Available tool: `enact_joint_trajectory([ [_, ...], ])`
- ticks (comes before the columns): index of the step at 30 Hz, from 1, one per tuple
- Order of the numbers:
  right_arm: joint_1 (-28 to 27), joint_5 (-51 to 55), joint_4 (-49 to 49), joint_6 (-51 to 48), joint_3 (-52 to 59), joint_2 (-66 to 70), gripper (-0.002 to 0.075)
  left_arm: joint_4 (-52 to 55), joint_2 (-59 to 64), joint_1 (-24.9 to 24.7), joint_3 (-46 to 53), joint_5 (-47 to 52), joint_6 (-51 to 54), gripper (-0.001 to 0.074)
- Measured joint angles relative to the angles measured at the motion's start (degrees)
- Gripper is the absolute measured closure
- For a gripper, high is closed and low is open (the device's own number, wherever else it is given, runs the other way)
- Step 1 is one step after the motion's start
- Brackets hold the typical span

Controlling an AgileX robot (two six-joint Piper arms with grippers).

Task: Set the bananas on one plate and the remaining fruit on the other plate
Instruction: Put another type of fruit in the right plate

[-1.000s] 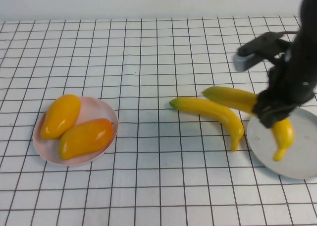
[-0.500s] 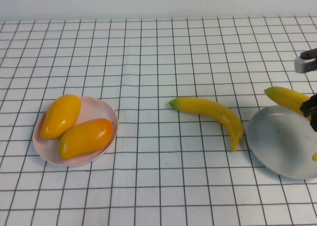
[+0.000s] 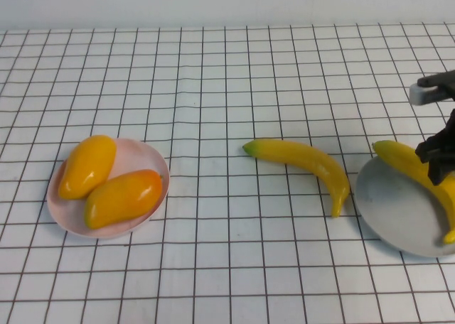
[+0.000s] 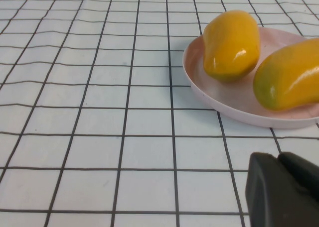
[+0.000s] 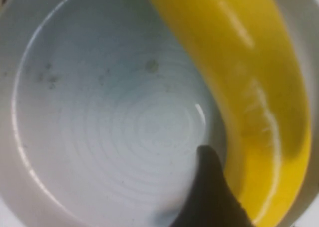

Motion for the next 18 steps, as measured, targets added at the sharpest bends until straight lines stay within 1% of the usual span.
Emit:
enact_joint_trajectory([
  [3, 0.28, 4.20, 1.87, -0.53, -4.29, 0.00, 0.0321, 0.00, 0.00, 0.00, 0.00, 0.00, 0.00, 0.0739],
  [5, 1.03, 6.41, 4.36, -3.74, -6.86, 0.00, 0.0321, 0.00, 0.00, 0.00, 0.00, 0.00, 0.00, 0.0739],
  [9, 5.15, 6.79, 9.56, -10.83, -9.82, 0.00, 0.0321, 0.00, 0.00, 0.00, 0.00, 0.00, 0.00, 0.0739],
  [12, 9.38, 4.27, 9.57, -14.27, -10.21, 0.43, 0.0321, 0.00, 0.00, 0.00, 0.00, 0.00, 0.00, 0.0739],
  [15, 13.60, 1.51, 7.12, -16.36, -10.43, 2.35, 0.0320, 0.00, 0.00, 0.00, 0.00, 0.00, 0.00, 0.0739],
  [18, 16.39, 0.19, 5.05, -17.23, -11.06, 5.19, 0.0319, 0.00, 0.00, 0.00, 0.00, 0.00, 0.00, 0.0739],
])
